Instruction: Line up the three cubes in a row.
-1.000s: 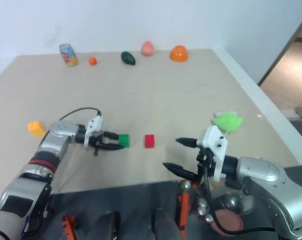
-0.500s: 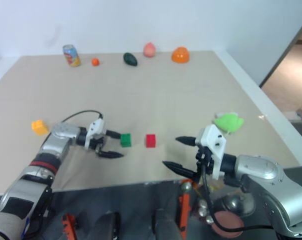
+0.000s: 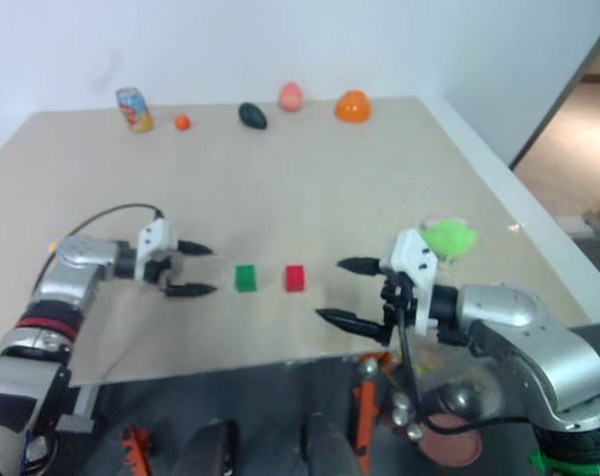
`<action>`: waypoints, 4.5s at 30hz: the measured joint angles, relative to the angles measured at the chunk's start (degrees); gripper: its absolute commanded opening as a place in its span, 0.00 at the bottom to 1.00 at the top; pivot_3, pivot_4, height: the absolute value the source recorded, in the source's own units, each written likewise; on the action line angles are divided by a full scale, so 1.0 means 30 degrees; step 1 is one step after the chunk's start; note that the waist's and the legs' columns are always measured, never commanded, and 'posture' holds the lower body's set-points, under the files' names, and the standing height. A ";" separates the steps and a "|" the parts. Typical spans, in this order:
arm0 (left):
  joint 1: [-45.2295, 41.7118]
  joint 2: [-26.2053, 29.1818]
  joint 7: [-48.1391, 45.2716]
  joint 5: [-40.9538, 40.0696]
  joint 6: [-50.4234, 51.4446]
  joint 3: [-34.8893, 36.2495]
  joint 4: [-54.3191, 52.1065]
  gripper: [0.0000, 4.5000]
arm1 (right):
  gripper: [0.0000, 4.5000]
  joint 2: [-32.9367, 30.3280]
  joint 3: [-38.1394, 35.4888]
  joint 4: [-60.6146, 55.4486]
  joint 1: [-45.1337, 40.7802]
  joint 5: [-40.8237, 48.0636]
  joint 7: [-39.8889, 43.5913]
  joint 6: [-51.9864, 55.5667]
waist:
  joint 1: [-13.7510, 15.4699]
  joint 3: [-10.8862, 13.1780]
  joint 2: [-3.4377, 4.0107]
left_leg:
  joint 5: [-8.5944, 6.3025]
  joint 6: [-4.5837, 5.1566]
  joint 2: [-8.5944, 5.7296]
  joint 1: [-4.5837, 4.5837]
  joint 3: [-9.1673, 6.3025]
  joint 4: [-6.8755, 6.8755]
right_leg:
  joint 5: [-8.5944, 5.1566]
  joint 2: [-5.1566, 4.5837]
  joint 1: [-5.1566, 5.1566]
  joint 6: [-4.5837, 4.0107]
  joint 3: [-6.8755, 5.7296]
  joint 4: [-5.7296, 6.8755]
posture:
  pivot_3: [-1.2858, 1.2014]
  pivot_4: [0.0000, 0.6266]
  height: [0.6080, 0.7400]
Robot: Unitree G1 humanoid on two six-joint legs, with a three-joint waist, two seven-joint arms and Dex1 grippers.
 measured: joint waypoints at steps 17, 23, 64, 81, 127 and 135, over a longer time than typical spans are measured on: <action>1.2627 -0.2309 1.5826 -0.6628 1.5172 0.9567 -2.2679 0.99 | 1.00 0.7991 0.5664 0.9917 -0.9890 -0.5726 -0.0637 -0.4221 | -0.0222 0.0009 -0.0009 | -0.0015 -0.0014 0.0070 0.0022 0.0040 -0.0006 | -0.0007 0.0001 0.0009 -0.0005 -0.0028 0.0033 | 0.52 0.24 0.99; 1.4881 -0.6237 2.4738 -0.3666 1.8314 1.0622 -2.7525 0.99 | 1.00 0.9521 0.6344 1.1826 -1.0869 -0.6295 0.0657 -0.5466 | 0.0031 0.0000 -0.0025 | -0.0010 -0.0021 0.0068 0.0054 0.0005 -0.0002 | -0.0002 0.0015 0.0039 -0.0038 -0.0057 0.0046 | 0.52 0.24 0.99; 0.5981 -0.8153 3.1955 0.0332 1.7716 1.1391 -1.6432 0.99 | 1.00 0.9567 0.6009 1.1338 -1.0284 -0.6797 0.0693 -0.5453 | 0.0023 -0.0008 -0.0047 | 0.0010 -0.0052 0.0050 0.0046 -0.0003 -0.0013 | 0.0041 0.0026 0.0015 -0.0040 -0.0052 0.0045 | 0.52 0.24 0.99; 0.5476 -0.7924 3.2075 0.0303 1.6059 1.1135 -1.4529 0.29 | 1.00 0.9283 0.5911 1.1317 -1.0284 -0.6863 0.0423 -0.5441 | 0.0024 -0.0007 -0.0049 | 0.0010 -0.0055 0.0049 0.0041 -0.0001 -0.0033 | 0.0072 0.0024 0.0005 0.0025 -0.0051 0.0045 | 0.52 0.24 0.99; -0.1854 -0.0675 -0.3365 -0.1647 -0.3136 -0.1742 0.3833 0.29 | 1.00 0.0720 -0.3311 -0.4159 0.2756 0.1818 -0.3453 0.2550 | 0.0054 0.0003 -0.0060 | -0.0086 -0.0208 0.0044 -0.0035 -0.0001 -0.0049 | -0.0182 -0.0016 -0.0016 -0.0008 -0.0076 0.0042 | 0.52 0.24 0.99; -0.1328 -0.0099 -0.3449 -0.2370 -0.1968 -0.1337 0.3570 0.29 | 1.00 0.0656 -0.3381 -0.4164 0.2776 0.1916 -0.3830 0.2478 | 0.0026 0.0002 -0.0059 | -0.0086 -0.0208 0.0047 -0.0030 0.0007 0.0003 | -0.0181 -0.0017 -0.0012 -0.0009 -0.0063 0.0075 | 0.52 0.24 0.99</action>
